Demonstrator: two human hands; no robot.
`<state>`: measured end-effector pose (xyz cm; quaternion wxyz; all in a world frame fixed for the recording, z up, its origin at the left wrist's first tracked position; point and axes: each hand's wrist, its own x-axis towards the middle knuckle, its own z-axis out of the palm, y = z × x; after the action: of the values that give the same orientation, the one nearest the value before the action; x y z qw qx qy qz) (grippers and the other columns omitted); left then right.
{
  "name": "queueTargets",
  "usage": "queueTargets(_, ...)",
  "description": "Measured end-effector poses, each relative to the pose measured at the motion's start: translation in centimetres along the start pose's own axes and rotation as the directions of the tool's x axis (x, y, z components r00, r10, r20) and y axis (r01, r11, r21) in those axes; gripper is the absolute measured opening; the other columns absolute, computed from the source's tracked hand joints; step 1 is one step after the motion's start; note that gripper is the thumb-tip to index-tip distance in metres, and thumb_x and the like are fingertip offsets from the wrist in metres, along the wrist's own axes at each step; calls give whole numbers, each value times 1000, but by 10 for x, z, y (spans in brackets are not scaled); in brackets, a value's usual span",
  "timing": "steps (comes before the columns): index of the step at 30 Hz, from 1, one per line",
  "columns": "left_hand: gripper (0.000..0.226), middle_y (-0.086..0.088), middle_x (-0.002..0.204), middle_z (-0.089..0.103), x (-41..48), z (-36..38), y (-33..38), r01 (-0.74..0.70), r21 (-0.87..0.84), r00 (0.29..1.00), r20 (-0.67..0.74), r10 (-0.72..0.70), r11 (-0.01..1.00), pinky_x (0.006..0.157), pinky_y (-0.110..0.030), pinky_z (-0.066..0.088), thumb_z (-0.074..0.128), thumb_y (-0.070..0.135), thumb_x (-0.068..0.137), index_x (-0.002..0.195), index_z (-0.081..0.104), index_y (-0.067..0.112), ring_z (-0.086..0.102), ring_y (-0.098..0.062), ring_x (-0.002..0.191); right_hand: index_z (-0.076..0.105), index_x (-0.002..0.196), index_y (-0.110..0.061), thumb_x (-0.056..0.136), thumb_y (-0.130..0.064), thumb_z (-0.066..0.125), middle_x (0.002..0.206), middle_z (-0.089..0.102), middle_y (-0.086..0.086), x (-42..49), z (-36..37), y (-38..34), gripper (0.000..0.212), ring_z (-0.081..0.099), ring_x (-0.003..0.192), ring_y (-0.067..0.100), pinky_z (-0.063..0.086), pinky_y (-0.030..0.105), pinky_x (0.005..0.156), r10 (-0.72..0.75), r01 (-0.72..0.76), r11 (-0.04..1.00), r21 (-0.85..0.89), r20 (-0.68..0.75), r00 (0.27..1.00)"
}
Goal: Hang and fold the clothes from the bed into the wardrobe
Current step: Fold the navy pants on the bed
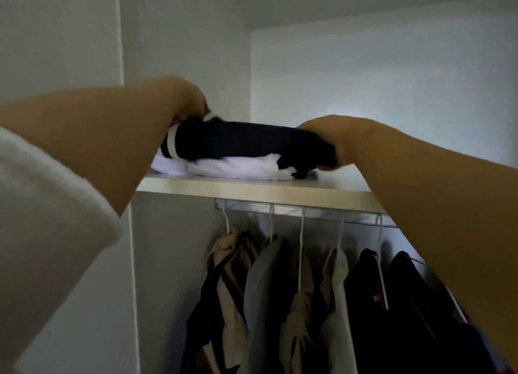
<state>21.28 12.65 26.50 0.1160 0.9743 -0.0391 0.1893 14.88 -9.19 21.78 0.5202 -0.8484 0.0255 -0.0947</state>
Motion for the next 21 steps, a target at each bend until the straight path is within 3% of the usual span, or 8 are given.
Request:
queueTargets(2,34,-13,132,53,4,14,-6,-4,108,999,-34,8,994,102,-42,40,53,17,92,125,56,7,50,-32,119,57,83,-12,87,-30,54,80,60,6,1,2,4,18,57,70,19,48,27,56,124,-120,991,-68,65,990)
queueTargets(5,41,-12,129,54,6,15,-5,-24,-7,997,-78,23,1000,97,-39,38,54,36,92,121,58,7,50,-31,116,59,89,-12,85,-30,56,76,59,6,2,-5,4,18,57,67,18,50,22,48,125,-124,992,-28,69,990)
queueTargets(9,73,2,111,62,-20,4,-6,-75,-292,969,204,138,954,93,-33,42,49,76,66,115,60,22,59,-19,102,57,85,-10,87,-24,53,74,56,6,-2,-5,7,15,54,64,16,48,16,41,142,-146,989,39,79,987)
queueTargets(13,88,8,118,54,-48,-1,-12,-285,-177,881,338,330,942,90,-29,42,62,64,47,128,45,33,53,-16,107,54,88,-10,92,-19,49,74,50,5,-1,0,5,10,47,61,13,44,15,40,69,-67,994,90,-13,998)
queueTargets(15,81,9,119,51,-54,-8,-15,-306,-41,886,354,300,951,90,-31,43,75,48,55,128,42,34,51,-17,108,55,89,-4,93,-9,46,76,50,10,2,1,6,11,46,63,18,45,17,42,-15,2,991,-131,-96,995)
queueTargets(17,65,5,116,53,-53,-19,-18,-294,101,937,226,266,950,88,-31,42,80,28,67,122,47,31,51,-19,104,64,92,4,92,-2,47,79,58,19,2,4,3,18,48,76,24,44,21,52,-157,98,935,-341,-149,976)
queueTargets(19,52,-5,116,58,-50,-26,-15,-296,265,947,-47,318,918,84,-31,41,76,15,73,120,53,22,52,-24,100,71,84,-4,92,-7,49,74,61,9,-2,8,-1,24,47,85,22,41,23,60,-204,127,934,-335,-207,957)
queueTargets(21,42,-15,109,60,-49,-24,-11,-272,333,905,-230,358,903,75,-29,45,65,6,80,119,55,12,57,-31,93,66,104,-5,92,-10,50,85,59,8,-5,21,-5,21,52,86,22,39,24,64,-254,171,937,-303,-259,932)
